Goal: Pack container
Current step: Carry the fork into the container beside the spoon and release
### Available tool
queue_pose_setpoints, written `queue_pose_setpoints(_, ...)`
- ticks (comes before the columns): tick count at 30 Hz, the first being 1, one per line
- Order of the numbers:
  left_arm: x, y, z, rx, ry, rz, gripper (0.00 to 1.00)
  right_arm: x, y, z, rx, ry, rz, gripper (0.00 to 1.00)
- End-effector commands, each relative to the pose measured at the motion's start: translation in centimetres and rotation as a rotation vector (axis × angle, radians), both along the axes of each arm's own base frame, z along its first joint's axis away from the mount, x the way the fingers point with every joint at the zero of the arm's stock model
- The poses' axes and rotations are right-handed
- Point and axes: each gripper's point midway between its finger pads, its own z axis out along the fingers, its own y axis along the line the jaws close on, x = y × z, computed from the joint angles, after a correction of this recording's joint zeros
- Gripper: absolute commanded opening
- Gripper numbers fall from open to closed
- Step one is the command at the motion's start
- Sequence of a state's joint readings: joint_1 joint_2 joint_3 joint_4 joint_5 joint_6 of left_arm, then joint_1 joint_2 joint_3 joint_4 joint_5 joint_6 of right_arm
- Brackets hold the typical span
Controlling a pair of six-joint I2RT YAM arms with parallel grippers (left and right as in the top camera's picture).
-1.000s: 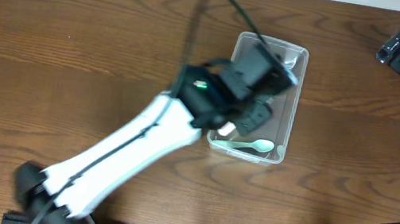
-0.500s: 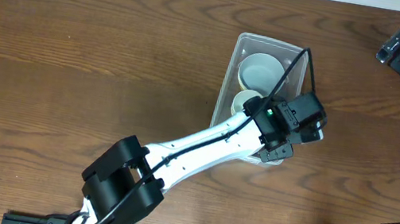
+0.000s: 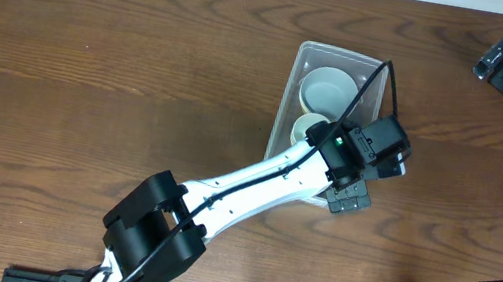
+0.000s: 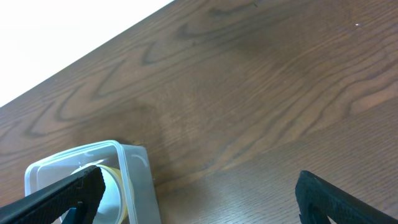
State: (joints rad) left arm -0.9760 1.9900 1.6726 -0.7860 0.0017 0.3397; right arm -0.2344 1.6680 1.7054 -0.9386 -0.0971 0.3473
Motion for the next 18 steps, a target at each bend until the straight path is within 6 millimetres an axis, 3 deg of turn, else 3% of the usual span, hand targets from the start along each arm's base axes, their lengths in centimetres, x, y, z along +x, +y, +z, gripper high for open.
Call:
queue_pose_setpoints(1, 1.2, 0.3, 1.1, -0.021, -0.035, 0.107, 0.98, -0.1, -0.4, 0.0, -0.006, 0.001, -0.008, 0.99)
queue_pose_setpoints(6, 1.4, -0.4, 1.5, -0.096, -0.005, 0.243, 0.99, -0.1, -0.4, 0.0, -0.005, 0.0, -0.007, 0.99)
queue_pose_setpoints(10, 1.5, 0.6, 1.1, -0.087, 0.022, 0.356, 1.0, -0.1, -0.4, 0.0, -0.005, 0.0, -0.007, 0.99)
queue_pose_setpoints(18, 1.6, 1.2, 1.0, -0.062, 0.009, 0.371, 0.98, -0.1, -0.4, 0.0, -0.005, 0.0, -0.007, 0.99)
